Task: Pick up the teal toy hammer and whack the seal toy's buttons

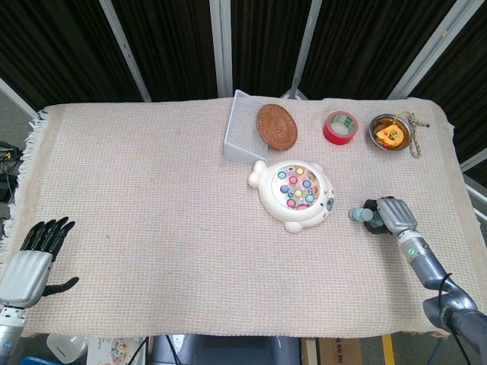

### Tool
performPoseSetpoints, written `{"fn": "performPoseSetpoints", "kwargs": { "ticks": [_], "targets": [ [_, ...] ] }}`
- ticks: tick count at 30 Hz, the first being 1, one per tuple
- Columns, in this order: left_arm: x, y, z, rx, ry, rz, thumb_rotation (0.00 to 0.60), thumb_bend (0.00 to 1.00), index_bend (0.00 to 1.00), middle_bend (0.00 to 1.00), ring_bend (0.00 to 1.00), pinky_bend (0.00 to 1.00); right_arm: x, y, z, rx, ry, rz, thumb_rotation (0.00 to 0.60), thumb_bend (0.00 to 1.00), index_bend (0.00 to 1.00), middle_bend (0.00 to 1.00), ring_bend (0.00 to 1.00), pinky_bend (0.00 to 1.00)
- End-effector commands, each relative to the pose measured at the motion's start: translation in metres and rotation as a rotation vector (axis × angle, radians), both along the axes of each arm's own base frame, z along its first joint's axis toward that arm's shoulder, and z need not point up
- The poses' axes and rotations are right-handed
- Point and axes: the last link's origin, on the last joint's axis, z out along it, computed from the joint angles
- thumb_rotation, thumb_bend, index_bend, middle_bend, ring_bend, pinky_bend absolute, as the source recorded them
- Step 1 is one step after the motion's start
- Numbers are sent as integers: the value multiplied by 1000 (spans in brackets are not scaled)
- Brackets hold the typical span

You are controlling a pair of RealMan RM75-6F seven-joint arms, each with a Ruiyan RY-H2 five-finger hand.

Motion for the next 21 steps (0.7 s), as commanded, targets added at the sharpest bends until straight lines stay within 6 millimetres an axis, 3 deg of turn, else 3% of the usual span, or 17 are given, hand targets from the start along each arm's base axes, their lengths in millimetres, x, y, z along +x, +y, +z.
{"fn": "performPoseSetpoints", "kwargs": {
  "ticks": [1, 12, 15, 21],
  "targets": [
    [0, 0, 0, 0, 0, 1, 600, 46, 0, 0, 0, 0, 0, 0, 0, -1, 0, -2, 600, 357, 543, 557, 357, 242],
    [0, 0, 0, 0, -2, 0, 600, 46, 0, 0, 0, 0, 4, -3, 5, 8, 2, -4, 600, 358, 469, 511, 321, 198],
    [0, 0, 0, 1, -2, 1, 600, 46, 0, 0, 0, 0, 5, -4, 6, 13, 4, -6, 600, 357, 382, 468, 286, 167],
    [0, 0, -1, 2, -3, -1, 600, 46, 0, 0, 0, 0, 9, -6, 7, 37, 14, -12, 600, 357, 113, 324, 169, 88]
  ]
}}
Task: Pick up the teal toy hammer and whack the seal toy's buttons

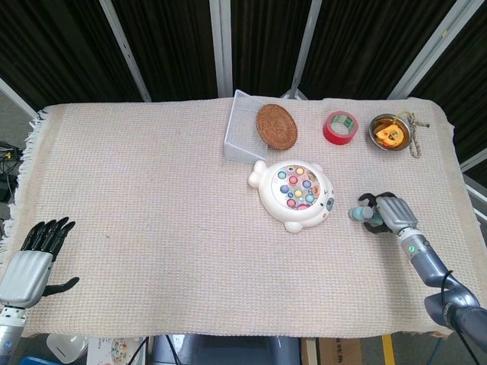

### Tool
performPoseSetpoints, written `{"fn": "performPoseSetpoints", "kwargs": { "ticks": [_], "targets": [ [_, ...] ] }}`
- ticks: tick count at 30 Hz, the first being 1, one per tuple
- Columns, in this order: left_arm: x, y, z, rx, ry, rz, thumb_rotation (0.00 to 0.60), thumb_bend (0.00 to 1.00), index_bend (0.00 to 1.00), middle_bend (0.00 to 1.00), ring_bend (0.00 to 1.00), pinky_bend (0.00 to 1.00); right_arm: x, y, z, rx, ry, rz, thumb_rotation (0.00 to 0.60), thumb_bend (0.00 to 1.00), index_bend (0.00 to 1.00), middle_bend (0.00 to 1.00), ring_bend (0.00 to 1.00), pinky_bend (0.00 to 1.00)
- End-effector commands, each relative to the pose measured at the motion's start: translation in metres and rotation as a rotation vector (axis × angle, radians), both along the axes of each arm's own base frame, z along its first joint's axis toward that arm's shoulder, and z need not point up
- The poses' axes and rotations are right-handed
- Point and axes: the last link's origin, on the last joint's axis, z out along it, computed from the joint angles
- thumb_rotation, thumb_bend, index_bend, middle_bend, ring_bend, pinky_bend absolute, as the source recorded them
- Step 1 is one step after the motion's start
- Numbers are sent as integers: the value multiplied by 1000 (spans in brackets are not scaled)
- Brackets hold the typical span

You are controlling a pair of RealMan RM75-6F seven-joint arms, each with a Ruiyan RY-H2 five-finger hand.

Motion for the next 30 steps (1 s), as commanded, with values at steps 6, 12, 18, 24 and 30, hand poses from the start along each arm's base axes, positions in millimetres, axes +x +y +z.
{"fn": "performPoseSetpoints", "kwargs": {
  "ticks": [6, 12, 18, 24, 30],
  "targets": [
    [0, 1, 1, 5, -1, -2, 600, 46, 0, 0, 0, 0, 9, 3, 5, 46, 8, 8, 600, 357, 0, 128, 5, 0],
    [0, 4, 2, 14, -6, -3, 600, 46, 0, 0, 0, 0, 29, 15, 26, 13, -51, 63, 600, 357, 0, 67, 0, 0],
    [-5, 7, 6, 35, -14, 11, 600, 46, 0, 0, 0, 0, 47, 40, 72, -154, -149, 132, 600, 358, 0, 67, 0, 0],
    [-9, 6, 7, 53, -26, 16, 600, 46, 0, 0, 0, 0, 47, 69, 92, -309, -162, 131, 600, 357, 0, 67, 0, 0],
    [-12, 3, 7, 64, -37, 7, 600, 46, 0, 0, 0, 0, 37, 113, 93, -446, -93, 100, 600, 358, 11, 67, 0, 0]
  ]
}}
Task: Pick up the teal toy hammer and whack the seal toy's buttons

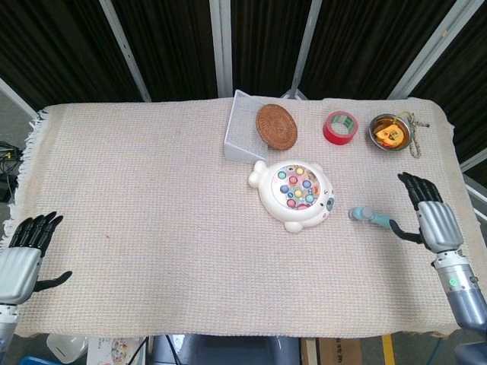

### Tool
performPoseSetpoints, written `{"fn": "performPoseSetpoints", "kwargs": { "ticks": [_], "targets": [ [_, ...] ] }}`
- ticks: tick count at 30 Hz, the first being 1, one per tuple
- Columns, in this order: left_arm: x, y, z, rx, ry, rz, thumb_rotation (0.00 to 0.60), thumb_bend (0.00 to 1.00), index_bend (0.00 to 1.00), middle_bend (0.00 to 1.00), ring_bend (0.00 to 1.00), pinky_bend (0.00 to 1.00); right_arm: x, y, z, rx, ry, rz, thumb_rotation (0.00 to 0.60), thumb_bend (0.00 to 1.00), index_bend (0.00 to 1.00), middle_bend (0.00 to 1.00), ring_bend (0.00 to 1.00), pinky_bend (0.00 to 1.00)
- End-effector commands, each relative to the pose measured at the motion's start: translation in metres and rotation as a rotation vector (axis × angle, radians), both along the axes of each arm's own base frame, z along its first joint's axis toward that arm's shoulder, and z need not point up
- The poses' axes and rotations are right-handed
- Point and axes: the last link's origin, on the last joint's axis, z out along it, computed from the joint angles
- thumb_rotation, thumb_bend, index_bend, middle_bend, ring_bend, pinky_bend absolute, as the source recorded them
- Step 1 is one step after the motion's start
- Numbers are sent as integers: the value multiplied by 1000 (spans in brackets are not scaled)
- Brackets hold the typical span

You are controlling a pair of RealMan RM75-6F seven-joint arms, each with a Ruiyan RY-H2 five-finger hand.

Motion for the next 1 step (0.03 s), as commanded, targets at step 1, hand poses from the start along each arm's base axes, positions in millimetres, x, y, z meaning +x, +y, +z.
{"fn": "performPoseSetpoints", "kwargs": {
  "ticks": [1],
  "targets": [
    [-1, -2, 0, 3, -4, -6, 600, 46, 0, 0, 0, 0, -7, 34, 0, -91, 28, -53, 600, 358, 14, 67, 0, 0]
  ]
}}
